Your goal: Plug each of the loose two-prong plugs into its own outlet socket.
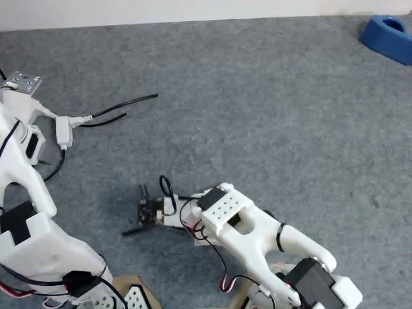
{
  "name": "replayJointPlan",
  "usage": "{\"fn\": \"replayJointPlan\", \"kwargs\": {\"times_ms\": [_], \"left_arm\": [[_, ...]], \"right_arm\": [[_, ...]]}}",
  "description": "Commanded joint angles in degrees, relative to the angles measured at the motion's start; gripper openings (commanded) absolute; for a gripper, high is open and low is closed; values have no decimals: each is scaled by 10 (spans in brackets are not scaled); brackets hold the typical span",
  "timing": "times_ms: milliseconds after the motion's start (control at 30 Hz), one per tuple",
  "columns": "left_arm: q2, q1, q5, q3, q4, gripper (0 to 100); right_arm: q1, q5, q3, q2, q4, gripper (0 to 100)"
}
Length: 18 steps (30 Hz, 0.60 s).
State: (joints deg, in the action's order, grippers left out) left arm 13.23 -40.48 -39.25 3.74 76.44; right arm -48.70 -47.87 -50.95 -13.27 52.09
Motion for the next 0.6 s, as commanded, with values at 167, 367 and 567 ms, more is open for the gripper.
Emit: {"fn": "replayJointPlan", "kwargs": {"times_ms": [167, 367, 567], "left_arm": [[-10, 19, -4, 8, -4, 213], [-51, 61, 69, 60, 26, 213], [-189, 144, 219, 22, 32, 213]], "right_arm": [[60, 241, 201, -7, 104, 6], [160, 505, 386, -7, 189, 6], [192, 623, 457, -7, 204, 6]]}}
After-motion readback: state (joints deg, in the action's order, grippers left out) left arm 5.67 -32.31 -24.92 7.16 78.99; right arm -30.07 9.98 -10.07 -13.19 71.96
